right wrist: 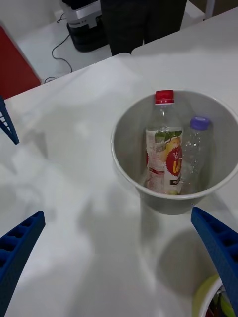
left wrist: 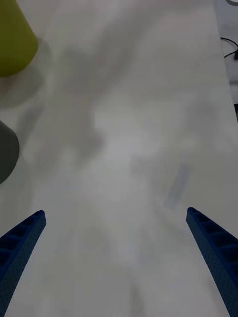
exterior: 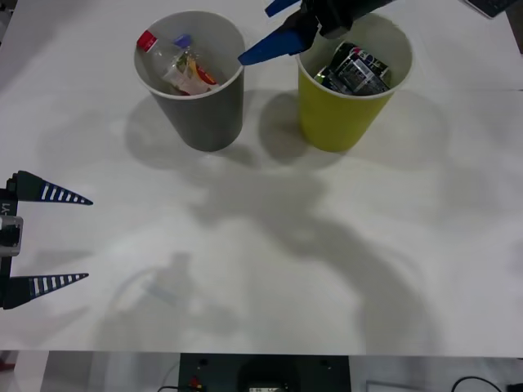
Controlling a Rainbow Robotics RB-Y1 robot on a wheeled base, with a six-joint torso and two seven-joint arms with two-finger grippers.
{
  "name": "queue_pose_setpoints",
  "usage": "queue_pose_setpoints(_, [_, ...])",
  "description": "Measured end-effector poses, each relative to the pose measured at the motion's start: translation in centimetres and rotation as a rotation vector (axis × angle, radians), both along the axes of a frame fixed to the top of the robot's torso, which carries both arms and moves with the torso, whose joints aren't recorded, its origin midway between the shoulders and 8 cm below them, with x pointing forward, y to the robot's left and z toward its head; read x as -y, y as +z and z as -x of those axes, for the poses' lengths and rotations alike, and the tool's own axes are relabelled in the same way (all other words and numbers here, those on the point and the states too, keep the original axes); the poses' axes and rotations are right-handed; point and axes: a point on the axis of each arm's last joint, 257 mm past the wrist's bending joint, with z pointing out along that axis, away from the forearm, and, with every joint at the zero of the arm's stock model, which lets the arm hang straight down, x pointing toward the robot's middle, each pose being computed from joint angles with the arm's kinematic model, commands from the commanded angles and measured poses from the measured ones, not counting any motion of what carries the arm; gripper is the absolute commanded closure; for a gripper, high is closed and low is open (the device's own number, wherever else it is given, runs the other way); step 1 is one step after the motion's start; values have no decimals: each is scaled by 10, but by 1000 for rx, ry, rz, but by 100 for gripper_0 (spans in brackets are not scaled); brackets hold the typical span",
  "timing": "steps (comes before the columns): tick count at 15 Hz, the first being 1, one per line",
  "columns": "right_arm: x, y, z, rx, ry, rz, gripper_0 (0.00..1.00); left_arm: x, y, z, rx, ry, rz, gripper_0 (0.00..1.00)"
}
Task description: Put the can into the green bin and the plastic bottle into the gray bin
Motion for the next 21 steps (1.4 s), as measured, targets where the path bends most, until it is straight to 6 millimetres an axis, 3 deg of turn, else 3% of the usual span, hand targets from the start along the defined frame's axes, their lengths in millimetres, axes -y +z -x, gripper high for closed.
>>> queue_pose_setpoints(8, [71, -55, 64, 80, 75, 71, 0, 0, 0, 0, 0, 0, 0, 2])
queue_pose_setpoints(21, [182, -130, 110, 162, 185, 167, 0, 0, 0, 0, 0, 0, 0, 2])
